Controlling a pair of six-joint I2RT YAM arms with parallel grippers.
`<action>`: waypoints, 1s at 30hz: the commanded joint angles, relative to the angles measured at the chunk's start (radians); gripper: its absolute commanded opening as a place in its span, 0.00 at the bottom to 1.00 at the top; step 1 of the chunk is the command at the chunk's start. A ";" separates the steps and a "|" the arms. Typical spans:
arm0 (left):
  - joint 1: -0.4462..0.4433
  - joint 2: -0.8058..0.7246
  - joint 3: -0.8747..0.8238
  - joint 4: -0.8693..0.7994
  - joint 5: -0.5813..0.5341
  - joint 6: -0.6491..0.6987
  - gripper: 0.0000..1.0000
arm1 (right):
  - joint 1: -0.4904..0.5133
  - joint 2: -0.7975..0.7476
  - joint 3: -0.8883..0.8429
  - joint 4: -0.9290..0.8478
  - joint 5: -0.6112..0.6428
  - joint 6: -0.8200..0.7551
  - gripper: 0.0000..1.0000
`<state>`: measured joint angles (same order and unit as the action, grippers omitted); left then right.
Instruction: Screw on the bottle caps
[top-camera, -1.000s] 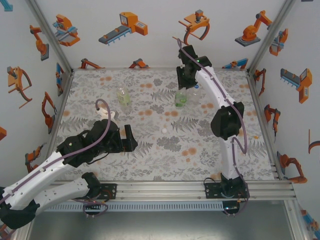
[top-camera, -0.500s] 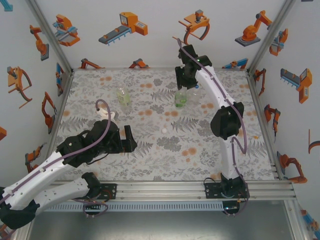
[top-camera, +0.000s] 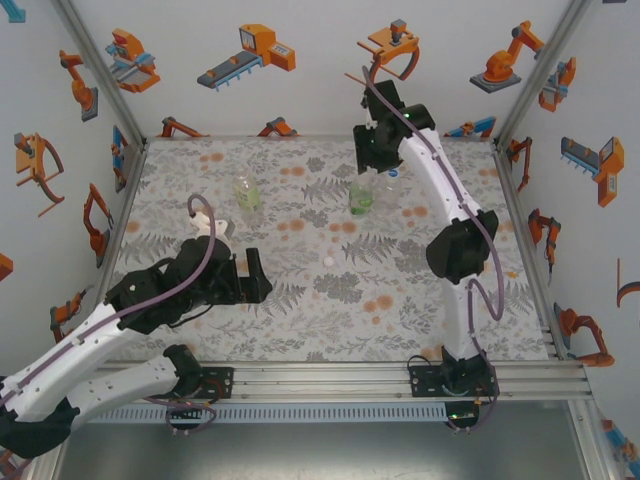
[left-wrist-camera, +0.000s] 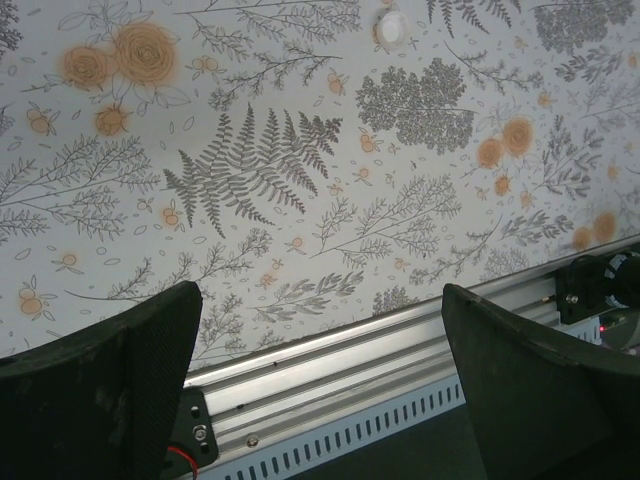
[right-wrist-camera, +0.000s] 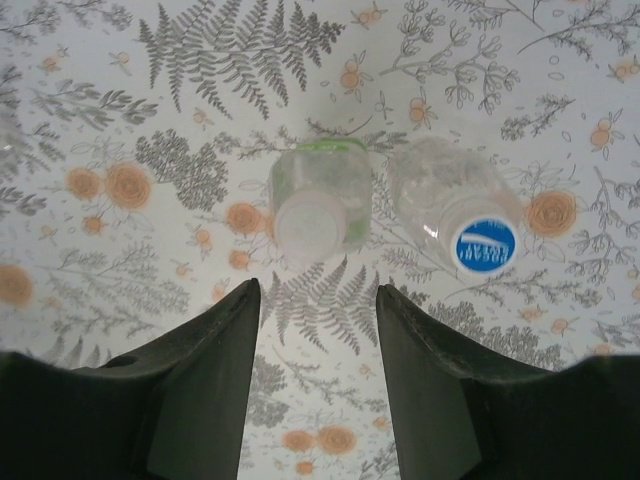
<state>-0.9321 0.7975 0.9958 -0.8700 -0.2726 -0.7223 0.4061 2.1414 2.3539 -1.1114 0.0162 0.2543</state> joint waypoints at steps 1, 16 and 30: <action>0.007 -0.028 0.050 -0.052 -0.027 0.045 0.98 | 0.011 -0.104 -0.045 -0.019 -0.026 0.044 0.49; 0.007 -0.189 0.003 -0.155 -0.040 0.029 0.98 | 0.189 -0.328 -0.516 0.454 -0.149 0.055 0.64; 0.007 -0.410 -0.050 -0.221 -0.073 -0.013 0.98 | 0.350 -0.262 -0.888 1.394 -0.291 -0.040 0.88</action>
<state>-0.9321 0.4072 0.9638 -1.0725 -0.3256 -0.7204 0.7441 1.8526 1.4696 -0.0177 -0.2367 0.2565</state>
